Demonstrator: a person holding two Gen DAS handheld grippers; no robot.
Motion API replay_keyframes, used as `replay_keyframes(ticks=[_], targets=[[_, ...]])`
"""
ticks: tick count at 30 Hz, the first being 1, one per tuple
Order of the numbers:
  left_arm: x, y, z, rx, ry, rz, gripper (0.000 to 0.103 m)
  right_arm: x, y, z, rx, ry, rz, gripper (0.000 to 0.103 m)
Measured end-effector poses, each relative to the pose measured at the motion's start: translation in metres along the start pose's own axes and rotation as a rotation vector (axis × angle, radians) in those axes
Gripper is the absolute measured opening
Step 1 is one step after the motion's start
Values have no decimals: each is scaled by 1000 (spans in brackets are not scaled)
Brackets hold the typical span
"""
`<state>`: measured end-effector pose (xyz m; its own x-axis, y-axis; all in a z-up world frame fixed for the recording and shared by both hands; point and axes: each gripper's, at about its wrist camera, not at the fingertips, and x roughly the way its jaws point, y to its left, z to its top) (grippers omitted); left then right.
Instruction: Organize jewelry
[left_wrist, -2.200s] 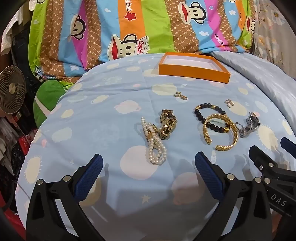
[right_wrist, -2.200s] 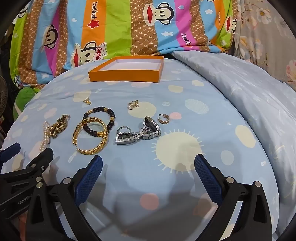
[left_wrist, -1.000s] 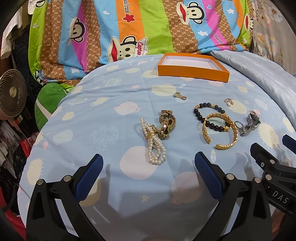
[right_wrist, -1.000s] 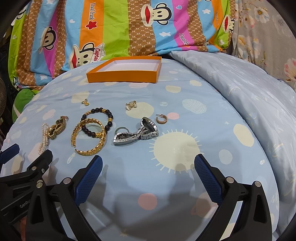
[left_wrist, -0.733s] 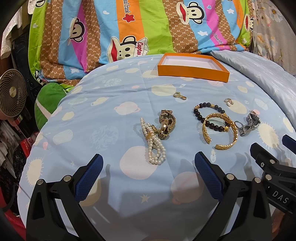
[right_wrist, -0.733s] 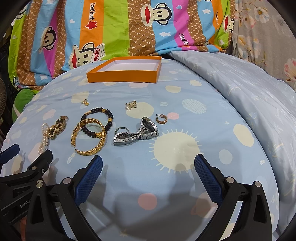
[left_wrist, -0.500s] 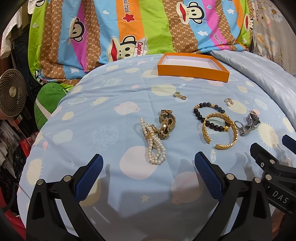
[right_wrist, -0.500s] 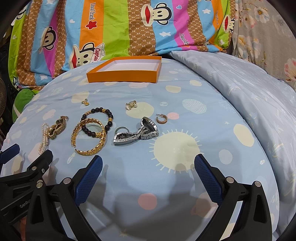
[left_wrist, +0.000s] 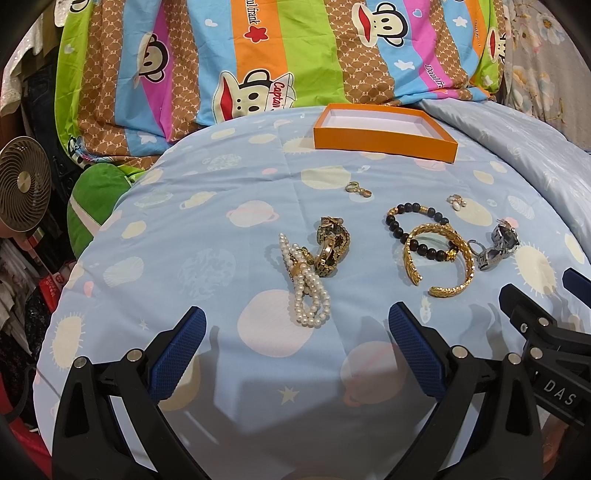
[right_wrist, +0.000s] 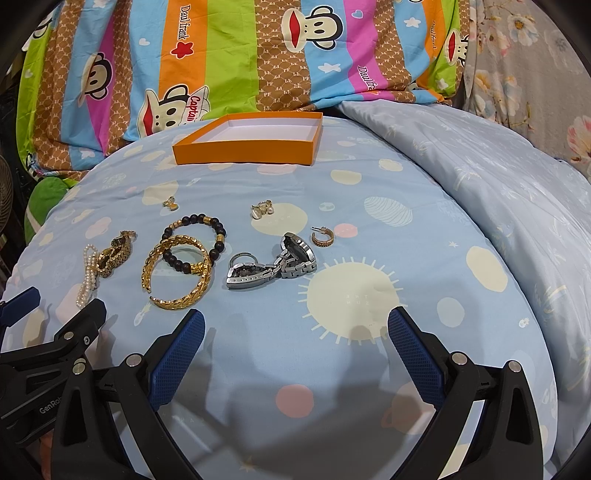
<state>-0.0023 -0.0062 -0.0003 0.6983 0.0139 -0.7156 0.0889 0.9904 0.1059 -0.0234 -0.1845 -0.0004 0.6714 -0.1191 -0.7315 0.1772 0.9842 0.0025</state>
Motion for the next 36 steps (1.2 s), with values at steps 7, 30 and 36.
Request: replay_keyframes(ticks=[7, 30, 36], targets=[[0, 0, 0, 0, 1, 0, 97, 0, 0, 0, 0, -1, 0, 98], [-2, 26, -2, -121, -8, -72, 97, -3, -6, 3, 29, -3, 19, 98], [2, 52, 0, -170, 6, -86, 97, 0, -6, 5, 30, -1, 24, 98]])
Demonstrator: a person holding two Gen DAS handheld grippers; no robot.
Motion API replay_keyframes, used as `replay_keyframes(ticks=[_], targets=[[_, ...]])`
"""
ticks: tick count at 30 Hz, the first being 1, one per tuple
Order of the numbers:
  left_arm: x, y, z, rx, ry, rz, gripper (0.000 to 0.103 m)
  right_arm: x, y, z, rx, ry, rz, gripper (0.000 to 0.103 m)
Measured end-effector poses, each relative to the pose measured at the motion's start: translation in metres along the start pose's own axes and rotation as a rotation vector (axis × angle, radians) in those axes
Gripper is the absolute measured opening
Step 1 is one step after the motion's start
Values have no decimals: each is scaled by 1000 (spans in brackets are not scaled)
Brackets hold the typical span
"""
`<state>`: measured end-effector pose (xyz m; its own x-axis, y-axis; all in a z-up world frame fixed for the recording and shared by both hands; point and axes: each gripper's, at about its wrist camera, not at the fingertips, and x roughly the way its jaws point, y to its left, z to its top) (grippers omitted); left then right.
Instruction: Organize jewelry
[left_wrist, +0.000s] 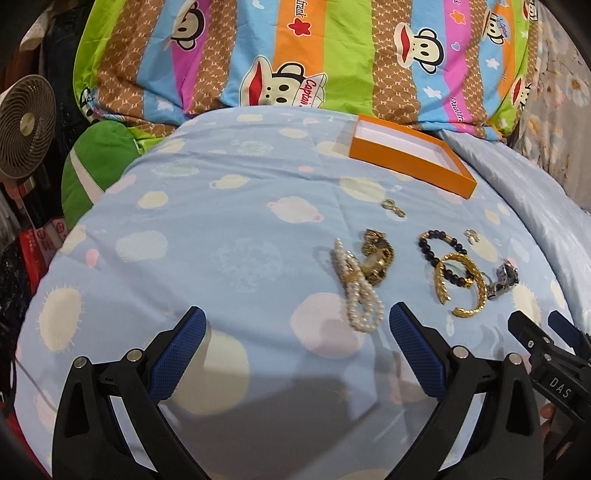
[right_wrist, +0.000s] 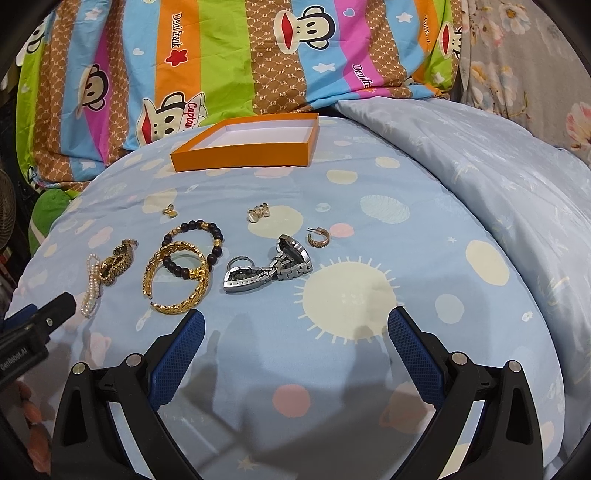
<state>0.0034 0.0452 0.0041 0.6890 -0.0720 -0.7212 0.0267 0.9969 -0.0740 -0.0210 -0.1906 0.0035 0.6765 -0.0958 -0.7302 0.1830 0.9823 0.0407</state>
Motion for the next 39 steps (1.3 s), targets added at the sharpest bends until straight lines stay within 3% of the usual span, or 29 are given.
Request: replay_keyframes(ticks=[4, 8, 13, 14, 16, 20, 23, 27, 28, 39], targets=[[-1, -9, 7, 97, -26, 40, 97, -2, 5, -1, -25, -11, -9, 98], [12, -20, 10, 127, 29, 2, 97, -2, 3, -1, -22, -10, -4, 98], [26, -34, 16, 156, 53, 33, 95, 0, 0, -1, -5, -5, 11, 98], [29, -36, 16, 159, 66, 30, 91, 0, 0, -1, -1, -4, 15, 98], [37, -36, 16, 157, 109, 9, 74, 1, -2, 0, 9, -3, 22, 98], [36, -32, 15, 136, 105, -17, 70, 3, -4, 1, 25, -4, 27, 98], [34, -32, 15, 135, 97, -36, 57, 3, -5, 0, 31, 0, 34, 98], [31, -26, 15, 108, 86, -58, 23, 4, -7, -1, 42, 1, 45, 97], [31, -24, 16, 100, 86, -67, 19, 3, -7, -1, 43, -1, 47, 97], [6, -6, 15, 73, 35, -101, 11, -1, -3, -2, 20, -24, 53, 92]])
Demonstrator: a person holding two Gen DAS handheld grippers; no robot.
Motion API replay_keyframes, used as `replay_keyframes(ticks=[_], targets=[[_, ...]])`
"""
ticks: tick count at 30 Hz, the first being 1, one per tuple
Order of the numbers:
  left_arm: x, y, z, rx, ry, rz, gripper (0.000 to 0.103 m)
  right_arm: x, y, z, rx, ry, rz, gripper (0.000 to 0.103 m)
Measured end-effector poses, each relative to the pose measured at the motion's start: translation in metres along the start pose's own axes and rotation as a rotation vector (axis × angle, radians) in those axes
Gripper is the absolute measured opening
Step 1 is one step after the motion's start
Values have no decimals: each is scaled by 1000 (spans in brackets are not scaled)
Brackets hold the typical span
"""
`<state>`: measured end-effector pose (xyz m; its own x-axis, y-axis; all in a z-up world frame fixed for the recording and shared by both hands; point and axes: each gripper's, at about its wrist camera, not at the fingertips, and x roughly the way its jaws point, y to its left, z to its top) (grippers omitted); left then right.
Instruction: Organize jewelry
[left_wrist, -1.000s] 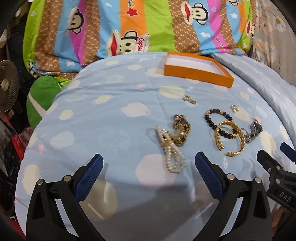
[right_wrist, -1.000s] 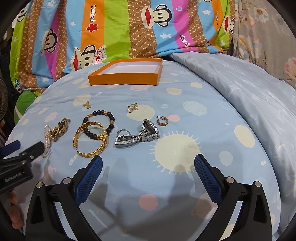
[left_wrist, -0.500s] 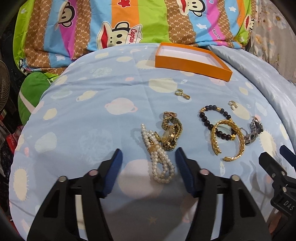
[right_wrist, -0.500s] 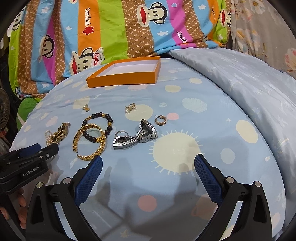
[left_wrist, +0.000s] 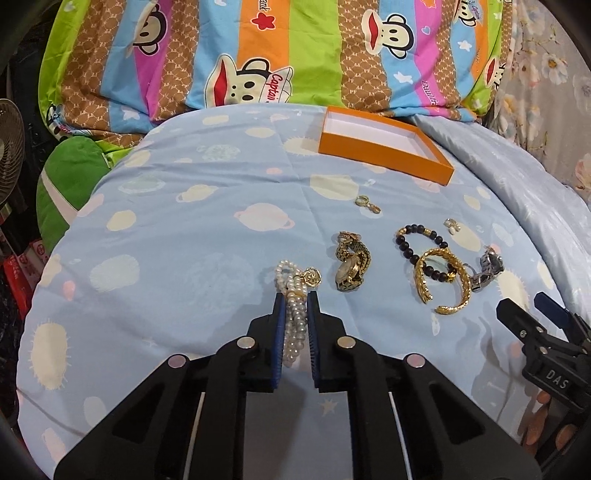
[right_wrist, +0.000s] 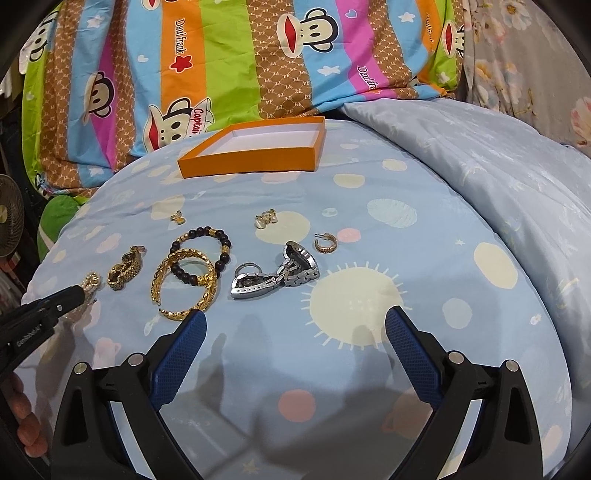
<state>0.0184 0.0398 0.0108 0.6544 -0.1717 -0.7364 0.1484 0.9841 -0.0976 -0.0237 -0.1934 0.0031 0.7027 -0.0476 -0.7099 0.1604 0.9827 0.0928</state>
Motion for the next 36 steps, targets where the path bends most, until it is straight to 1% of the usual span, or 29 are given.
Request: replay_keyframes(ticks=[3, 6, 8, 9, 11, 15, 18, 20, 21, 22, 24, 25, 26, 31, 36], targets=[[-7, 2, 6, -1, -21, -1, 11, 1, 0, 1, -1, 15, 16, 87], [-10, -1, 12, 13, -44, 9, 11, 4, -3, 4, 28, 42, 43, 78], [-5, -4, 13, 23, -45, 21, 11, 9, -7, 6, 72, 70, 85, 66], [-2, -5, 12, 24, -42, 26, 11, 12, -9, 7, 104, 85, 109, 65], [5, -6, 8, 19, -34, 26, 11, 19, -13, 10, 151, 107, 126, 57], [13, -5, 3, 7, -10, 13, 9, 26, -13, 17, 193, 117, 126, 53], [14, -3, 2, -1, -8, 7, 9, 32, -15, 23, 245, 123, 126, 50], [15, -4, 2, -1, -2, 1, 9, 36, -15, 26, 276, 123, 125, 45], [16, -3, 2, -3, -1, -1, 9, 39, -15, 28, 288, 122, 119, 44], [16, -3, 2, -5, -1, -5, 9, 41, -15, 30, 297, 117, 112, 41], [16, -2, 2, -12, 2, -9, 9, 45, -15, 32, 300, 119, 81, 30], [16, -1, 2, -14, 3, -12, 9, 47, -15, 34, 295, 117, 68, 22], [16, -1, 2, -17, 3, -14, 9, 49, -16, 35, 291, 114, 64, 19], [16, -1, 2, -17, 3, -15, 9, 48, -14, 34, 256, 91, 55, 16], [16, -1, 2, -17, 4, -15, 9, 37, -16, 29, 259, 50, 98, 14]])
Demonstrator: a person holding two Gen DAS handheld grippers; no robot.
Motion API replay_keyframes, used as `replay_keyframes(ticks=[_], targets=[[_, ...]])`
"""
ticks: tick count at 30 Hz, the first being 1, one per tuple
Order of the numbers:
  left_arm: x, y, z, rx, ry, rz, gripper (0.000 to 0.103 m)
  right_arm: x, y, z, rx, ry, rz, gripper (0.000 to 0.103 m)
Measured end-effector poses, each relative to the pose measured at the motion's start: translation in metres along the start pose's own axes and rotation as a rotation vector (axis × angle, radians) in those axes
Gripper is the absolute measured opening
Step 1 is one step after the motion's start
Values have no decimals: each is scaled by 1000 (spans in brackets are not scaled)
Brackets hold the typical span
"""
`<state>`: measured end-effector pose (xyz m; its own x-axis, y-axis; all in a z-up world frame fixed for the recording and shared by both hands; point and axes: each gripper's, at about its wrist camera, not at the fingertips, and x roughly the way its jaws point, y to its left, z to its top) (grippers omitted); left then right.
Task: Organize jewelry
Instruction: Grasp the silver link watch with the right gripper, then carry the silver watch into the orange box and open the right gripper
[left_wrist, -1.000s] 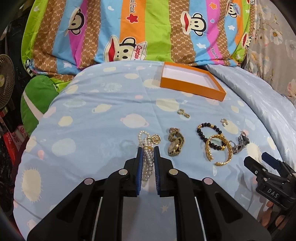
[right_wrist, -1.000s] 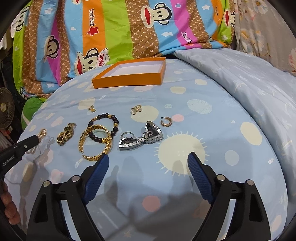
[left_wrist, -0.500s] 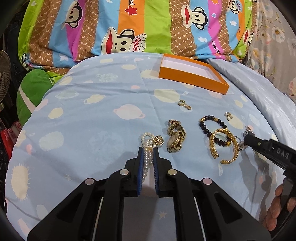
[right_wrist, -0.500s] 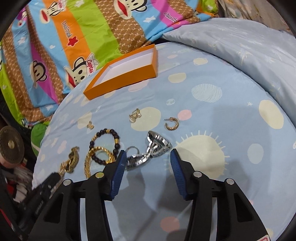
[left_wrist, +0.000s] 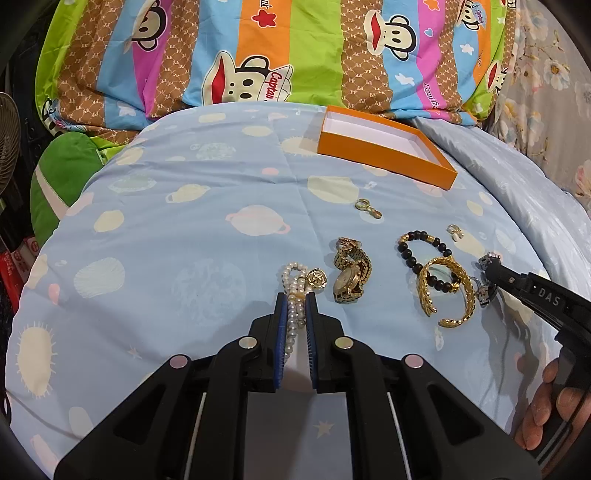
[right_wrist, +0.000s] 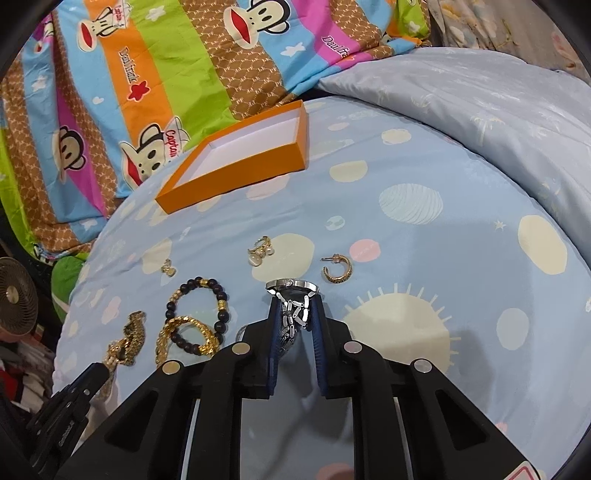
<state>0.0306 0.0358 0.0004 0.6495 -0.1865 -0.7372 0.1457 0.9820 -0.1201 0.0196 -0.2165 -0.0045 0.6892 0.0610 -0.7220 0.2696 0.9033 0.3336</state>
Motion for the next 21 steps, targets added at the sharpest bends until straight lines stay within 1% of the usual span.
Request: replay_keyframes(ticks=[3, 7, 9, 12, 15, 17, 21], targets=[[-1, 0, 0, 0, -4, 3, 9, -10, 3, -3, -30, -28, 12, 14], [-3, -2, 1, 4, -14, 9, 9, -22, 6, -3, -76, -56, 6, 14], [-6, -4, 2, 19, -19, 16, 9, -25, 5, 1, -84, -63, 12, 14], [-13, -11, 14, 44, -42, 8, 9, -27, 4, 13, -99, -77, 19, 14], [-21, -20, 40, 72, -88, -6, 9, -23, 8, 36, -125, -92, 30, 14], [-23, -27, 66, 85, -123, -18, 9, -17, 13, 57, -150, -112, 31, 14], [-11, -41, 117, 109, -173, -20, 9, 6, 25, 94, -198, -136, 21, 14]])
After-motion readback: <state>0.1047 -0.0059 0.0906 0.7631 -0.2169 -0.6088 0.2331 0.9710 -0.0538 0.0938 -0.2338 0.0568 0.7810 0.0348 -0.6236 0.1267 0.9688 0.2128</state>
